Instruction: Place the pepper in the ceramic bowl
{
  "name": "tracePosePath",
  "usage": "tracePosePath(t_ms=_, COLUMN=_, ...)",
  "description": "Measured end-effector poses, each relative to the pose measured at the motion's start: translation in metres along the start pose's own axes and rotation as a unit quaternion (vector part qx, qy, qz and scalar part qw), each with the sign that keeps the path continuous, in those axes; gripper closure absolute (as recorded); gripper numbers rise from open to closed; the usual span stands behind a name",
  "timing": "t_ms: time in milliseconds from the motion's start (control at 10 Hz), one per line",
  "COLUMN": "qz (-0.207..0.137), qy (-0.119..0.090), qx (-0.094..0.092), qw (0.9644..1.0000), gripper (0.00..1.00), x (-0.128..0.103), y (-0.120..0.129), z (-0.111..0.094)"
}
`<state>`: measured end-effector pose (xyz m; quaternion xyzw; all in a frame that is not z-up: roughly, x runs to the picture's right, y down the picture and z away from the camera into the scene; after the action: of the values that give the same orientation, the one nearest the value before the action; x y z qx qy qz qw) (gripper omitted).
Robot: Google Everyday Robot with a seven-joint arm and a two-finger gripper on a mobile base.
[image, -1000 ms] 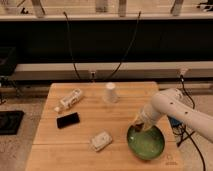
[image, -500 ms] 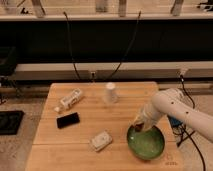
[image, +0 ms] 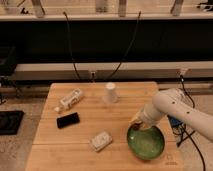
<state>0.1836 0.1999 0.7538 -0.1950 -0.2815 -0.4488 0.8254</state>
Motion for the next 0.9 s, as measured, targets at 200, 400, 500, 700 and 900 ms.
tracePosePath(t_ms=200, qz=0.002, qy=-0.002, qx=0.001, qw=1.0000, gripper=0.61, x=-0.0002, y=0.0007, z=-0.0004)
tracePosePath(t_ms=400, qz=0.004, qy=-0.004, qx=0.002, qw=1.0000, gripper=0.77, x=-0.0003, y=0.0010, z=-0.0010)
tracePosePath(t_ms=500, qz=0.005, qy=-0.004, qx=0.003, qw=1.0000, gripper=0.80, x=-0.0004, y=0.0013, z=-0.0013)
tracePosePath(t_ms=700, qz=0.007, qy=-0.005, qx=0.004, qw=1.0000, gripper=0.72, x=-0.0004, y=0.0023, z=-0.0021)
tracePosePath(t_ms=900, qz=0.009, qy=-0.006, qx=0.005, qw=0.9999, gripper=0.54, x=-0.0003, y=0.0028, z=-0.0031)
